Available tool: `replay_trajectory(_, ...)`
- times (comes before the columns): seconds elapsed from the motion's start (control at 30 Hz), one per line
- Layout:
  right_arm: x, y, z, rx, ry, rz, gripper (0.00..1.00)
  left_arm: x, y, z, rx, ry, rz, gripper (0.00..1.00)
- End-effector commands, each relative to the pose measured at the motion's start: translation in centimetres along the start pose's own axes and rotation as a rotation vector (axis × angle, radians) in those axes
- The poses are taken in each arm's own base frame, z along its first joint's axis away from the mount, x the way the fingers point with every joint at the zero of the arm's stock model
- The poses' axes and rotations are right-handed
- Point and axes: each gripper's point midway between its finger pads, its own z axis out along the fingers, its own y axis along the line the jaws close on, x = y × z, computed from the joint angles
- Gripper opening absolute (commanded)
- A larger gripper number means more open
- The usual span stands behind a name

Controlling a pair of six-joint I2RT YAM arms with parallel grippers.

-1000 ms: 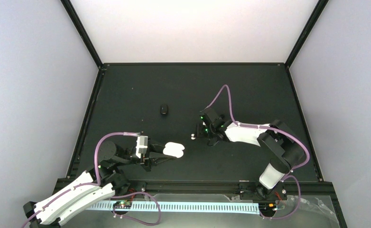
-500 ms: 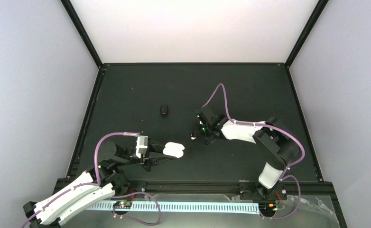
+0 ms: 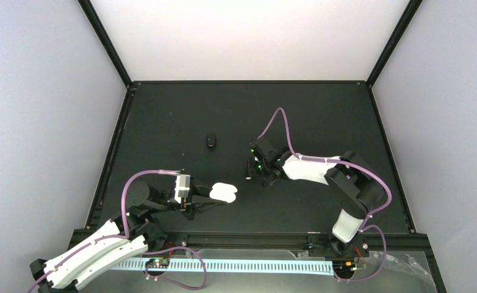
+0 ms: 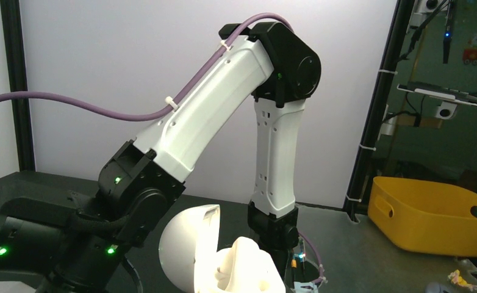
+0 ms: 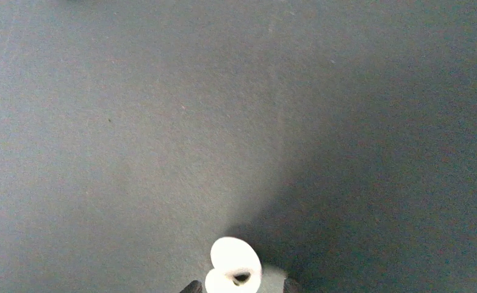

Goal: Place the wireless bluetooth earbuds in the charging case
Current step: Pick up the earbud from the center of the board.

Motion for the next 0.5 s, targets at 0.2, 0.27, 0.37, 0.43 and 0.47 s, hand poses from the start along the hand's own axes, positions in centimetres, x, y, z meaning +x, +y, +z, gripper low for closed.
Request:
replay_trajectory(0.2,0.5,-2.0,-2.0,0.071,-0.027,0.005,0.33,-0.6,-0.2,-0.2,0.006,-0.021,0.018,0.02)
replay_trajectory(0.27,0.7,-2.0,-1.7,0.068,-0.019,0.004,0.33,-0.7,-0.3,-0.2,0.007,-0.022,0.02,0.01)
replay_trajectory(0.37,0.7,-1.9,-1.3,0.066,-0.01,0.003,0.33,-0.6,-0.3,-0.2,0.005,-0.021,0.018,0.02)
replay_trajectory(0.43,0.4,-1.6,-1.1,0.064,-0.012,0.001,0.32,-0.6,-0.3,-0.2,0.006,-0.021,0.017,0.01)
replay_trajectory(0.47,0.2,-1.6,-1.0,0.067,-0.013,0.0,0.32,-0.7,-0.3,-0.2,0.005,-0.022,0.018,0.02)
